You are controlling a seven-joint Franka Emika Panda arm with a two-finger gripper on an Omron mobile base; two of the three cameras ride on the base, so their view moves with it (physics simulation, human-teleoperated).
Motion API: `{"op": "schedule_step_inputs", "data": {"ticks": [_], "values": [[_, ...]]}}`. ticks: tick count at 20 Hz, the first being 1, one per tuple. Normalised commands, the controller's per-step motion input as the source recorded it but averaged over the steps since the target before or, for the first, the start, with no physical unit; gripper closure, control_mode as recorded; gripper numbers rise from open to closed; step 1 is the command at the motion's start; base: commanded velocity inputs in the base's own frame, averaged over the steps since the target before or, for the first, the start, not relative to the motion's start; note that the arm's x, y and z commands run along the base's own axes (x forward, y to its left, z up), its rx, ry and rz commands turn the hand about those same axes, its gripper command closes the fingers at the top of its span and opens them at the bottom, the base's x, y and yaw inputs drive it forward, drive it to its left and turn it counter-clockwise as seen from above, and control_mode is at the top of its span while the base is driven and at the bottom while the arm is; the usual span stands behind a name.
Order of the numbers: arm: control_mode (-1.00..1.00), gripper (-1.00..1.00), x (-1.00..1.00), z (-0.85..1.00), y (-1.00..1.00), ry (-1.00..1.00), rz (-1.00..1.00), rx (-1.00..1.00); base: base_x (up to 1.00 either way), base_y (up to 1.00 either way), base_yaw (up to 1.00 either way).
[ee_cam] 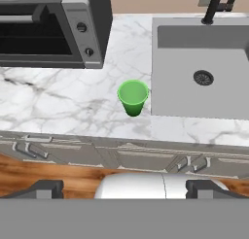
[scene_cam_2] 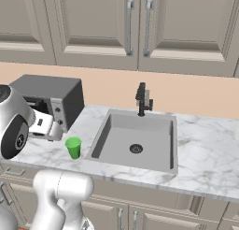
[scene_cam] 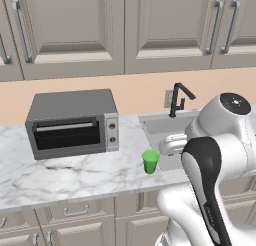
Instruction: Pick the cup and bowl from the counter and place them on the counter next to the sink.
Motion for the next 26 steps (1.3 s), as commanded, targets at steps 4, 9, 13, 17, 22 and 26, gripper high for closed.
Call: {"op": "schedule_step_inputs", "data": {"ticks": [4, 9, 13, 17, 22, 26], "values": [[1.0, -1.0, 0.0, 0.0, 0.0, 0.0, 0.0, 0.0, 0.0, 0.0, 0.0], [1.0, -1.0, 0.0, 0.0, 0.0, 0.0, 0.0, 0.0, -0.59, 0.0, -0.06], [1.0, -1.0, 0.0, 0.0, 0.0, 0.0, 0.0, 0.0, -0.69, 0.0, -0.1], [1.0, -1.0, 0.0, 0.0, 0.0, 0.0, 0.0, 0.0, -0.04, -0.23, -0.44], [1.0, -1.0, 0.0, 0.0, 0.0, 0.0, 0.0, 0.0, 0.0, -0.28, -0.64], [1.0, -1.0, 0.0, 0.0, 0.0, 0.0, 0.0, 0.0, 0.0, -0.32, -0.63]]}}
